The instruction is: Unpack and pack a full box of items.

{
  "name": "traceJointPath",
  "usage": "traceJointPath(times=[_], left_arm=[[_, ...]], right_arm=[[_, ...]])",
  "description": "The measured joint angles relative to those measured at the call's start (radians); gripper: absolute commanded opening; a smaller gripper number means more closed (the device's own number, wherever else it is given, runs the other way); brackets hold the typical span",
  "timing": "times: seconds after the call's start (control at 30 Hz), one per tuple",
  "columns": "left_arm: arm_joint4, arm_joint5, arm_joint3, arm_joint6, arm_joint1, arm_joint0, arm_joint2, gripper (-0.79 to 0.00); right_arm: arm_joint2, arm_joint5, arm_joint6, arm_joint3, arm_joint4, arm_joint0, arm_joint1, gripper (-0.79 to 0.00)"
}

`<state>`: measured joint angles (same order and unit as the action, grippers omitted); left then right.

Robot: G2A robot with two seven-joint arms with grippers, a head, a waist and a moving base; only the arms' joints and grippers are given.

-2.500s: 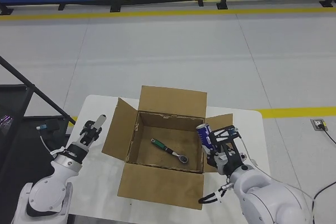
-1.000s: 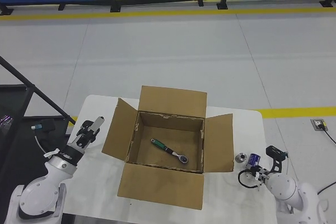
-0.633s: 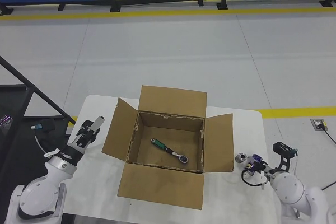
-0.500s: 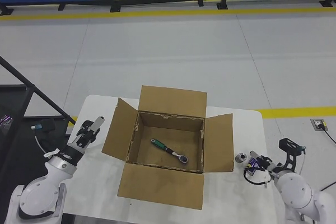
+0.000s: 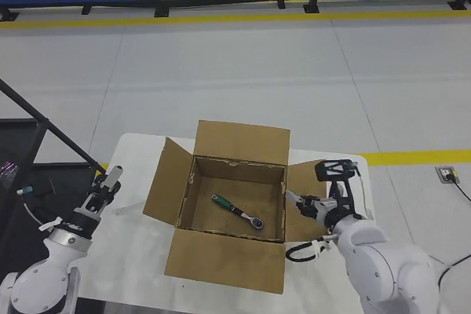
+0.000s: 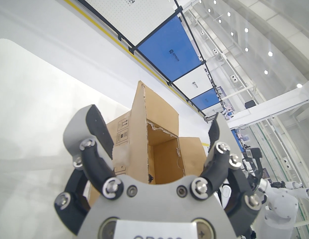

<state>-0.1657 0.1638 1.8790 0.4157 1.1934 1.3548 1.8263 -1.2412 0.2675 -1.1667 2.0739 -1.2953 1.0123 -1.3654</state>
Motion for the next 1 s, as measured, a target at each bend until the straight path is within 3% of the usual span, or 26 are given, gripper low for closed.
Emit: traceJointPath(times=[0.13, 0.3, 0.6, 1.0], left_arm=[[0.024, 0.013, 0.008, 0.003, -0.002, 0.032, 0.024, 0.000], [0.029, 0.025, 0.017, -0.002, -0.004, 0.065, 0.034, 0.000], [0.034, 0.020, 0.028, 0.013, -0.009, 0.075, 0.038, 0.000], [0.033, 0.020, 0.028, 0.013, -0.009, 0.075, 0.037, 0.000]], right_arm=[[0.216, 0.032, -0.067, -0.239, -0.013, -0.226, -0.042, 0.000], [0.444, 0.041, -0.062, -0.565, 0.067, -0.462, -0.119, 0.000], [0.675, 0.008, 0.031, -1.046, 0.217, -0.670, -0.268, 0.000], [0.677, -0.008, 0.043, -1.076, 0.224, -0.668, -0.273, 0.000]])
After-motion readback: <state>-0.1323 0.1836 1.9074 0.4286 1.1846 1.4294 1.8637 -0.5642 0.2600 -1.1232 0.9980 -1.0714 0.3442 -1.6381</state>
